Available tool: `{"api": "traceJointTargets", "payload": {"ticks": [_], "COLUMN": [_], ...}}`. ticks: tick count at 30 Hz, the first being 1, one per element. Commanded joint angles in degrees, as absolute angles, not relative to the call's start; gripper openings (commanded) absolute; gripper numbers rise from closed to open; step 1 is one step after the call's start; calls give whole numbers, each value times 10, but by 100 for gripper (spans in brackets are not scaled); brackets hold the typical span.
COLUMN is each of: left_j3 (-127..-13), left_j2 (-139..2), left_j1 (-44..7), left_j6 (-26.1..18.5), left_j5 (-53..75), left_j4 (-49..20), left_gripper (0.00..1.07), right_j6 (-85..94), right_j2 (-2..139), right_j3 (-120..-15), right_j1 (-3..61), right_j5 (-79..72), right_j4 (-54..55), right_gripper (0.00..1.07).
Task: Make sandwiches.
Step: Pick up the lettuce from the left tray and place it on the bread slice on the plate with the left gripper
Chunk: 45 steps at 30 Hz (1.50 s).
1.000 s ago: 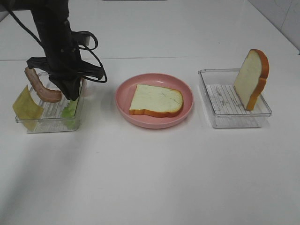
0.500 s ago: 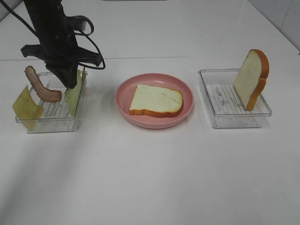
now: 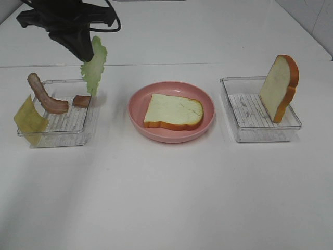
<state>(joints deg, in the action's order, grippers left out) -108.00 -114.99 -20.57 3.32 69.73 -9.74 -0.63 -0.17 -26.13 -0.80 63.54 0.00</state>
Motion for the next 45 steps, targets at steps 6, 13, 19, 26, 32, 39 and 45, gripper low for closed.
{"api": "traceJointTargets", "payload": {"ticks": [6,13,19,26,32,39,45], "left_j3": [-1091,-1094,-1094,-1094,-1094,-1094,-1094], "left_j2": [-1156,-1195,-1249,-1286,-1309,-1334,-1341], "left_j1": [-251,-280,-300,-301,-301,-297,-274], "left_j6": [-33,-112,-164,-216,-326,-344,-316], "left_j5": [650,618,575,520,500,485,469], "left_j4": [-215,-303,-378,-433,-516,-516,-482], "left_gripper": [0,0,0,0,0,0,0], "right_j6": [-5,-5,-5,-5,-5,-5,-5], "right_j2": [-21,-21,-21,-21,-21,-21,-21], "right_j3": [-260,-260,-260,-260,-260,-260,-260], "right_j1": [-9,-9,-9,-9,-9,-9,-9], "right_j5": [630,630,630,630,630,630,630], "right_j4": [-5,-5,-5,-5,-5,-5,-5], "right_gripper": [94,94,94,94,94,94,94]}}
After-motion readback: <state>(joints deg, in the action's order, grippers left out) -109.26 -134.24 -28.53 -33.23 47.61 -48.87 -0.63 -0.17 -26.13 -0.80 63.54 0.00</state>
